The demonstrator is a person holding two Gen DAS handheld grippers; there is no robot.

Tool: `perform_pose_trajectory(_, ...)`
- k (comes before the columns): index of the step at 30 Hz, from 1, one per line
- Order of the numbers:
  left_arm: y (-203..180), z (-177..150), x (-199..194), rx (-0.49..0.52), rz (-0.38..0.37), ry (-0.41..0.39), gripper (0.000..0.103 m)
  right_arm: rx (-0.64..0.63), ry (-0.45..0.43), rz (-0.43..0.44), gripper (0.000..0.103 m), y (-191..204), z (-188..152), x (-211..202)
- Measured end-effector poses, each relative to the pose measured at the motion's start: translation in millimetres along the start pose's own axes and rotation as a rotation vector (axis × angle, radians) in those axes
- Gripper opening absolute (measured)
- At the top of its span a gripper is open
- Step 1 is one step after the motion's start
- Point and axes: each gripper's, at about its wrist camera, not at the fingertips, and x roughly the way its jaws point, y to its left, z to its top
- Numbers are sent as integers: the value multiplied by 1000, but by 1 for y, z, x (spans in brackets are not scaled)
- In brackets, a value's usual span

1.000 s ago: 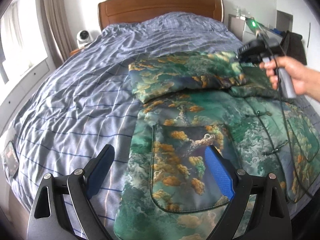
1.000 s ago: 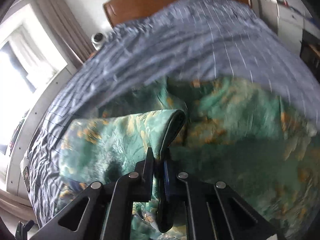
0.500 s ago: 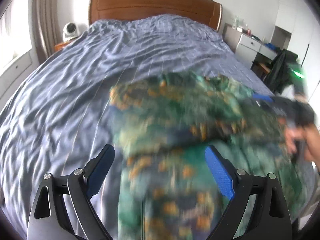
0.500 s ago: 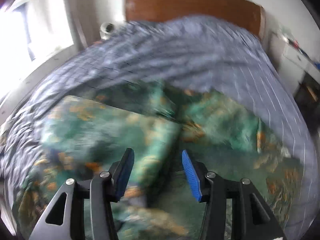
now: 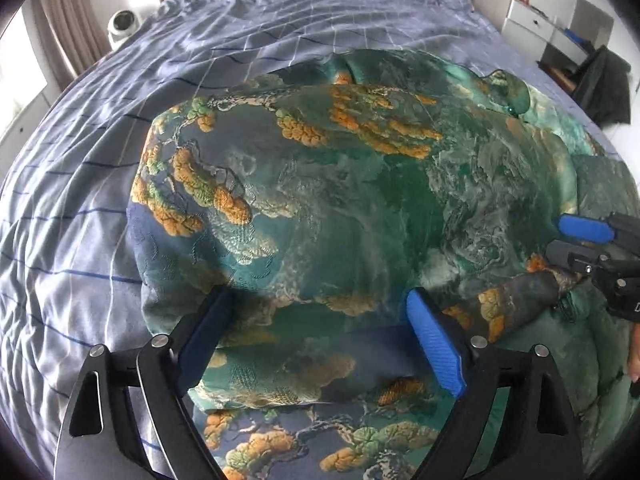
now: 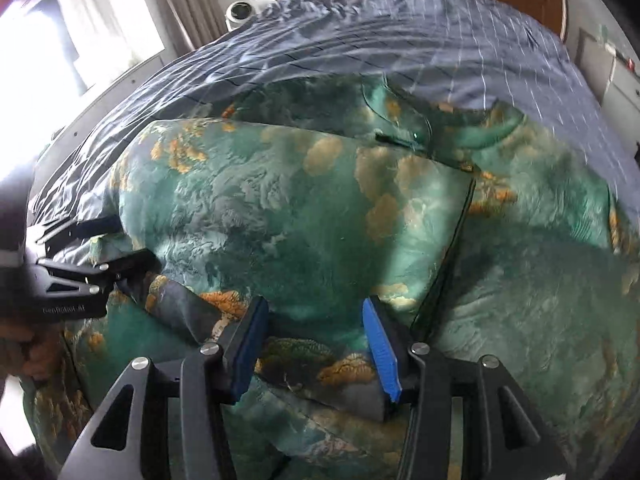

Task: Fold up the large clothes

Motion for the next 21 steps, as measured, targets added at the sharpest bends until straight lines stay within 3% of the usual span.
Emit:
perform_pose_trajectory(3,-3,10,-11,-6,10,16,90,9,5,-3,49,0,1,5)
perform_pose_trajectory(8,6,55,-8,-20,9,-12,92,23,-5,-6,49,-2,1,7)
perform_pose_trajectory(12,24,84,45,-97,3,128,100,38,-19,-17,49,0,-2,6)
perform_pose_trajectory(18,30,122,37,-168,5,48,99,19,-15,-46,49,5,-3,7)
perform_pose_trajectory(21,28,116,44,-171,-27,76,99,26,-19,-50,49,5,-3,6)
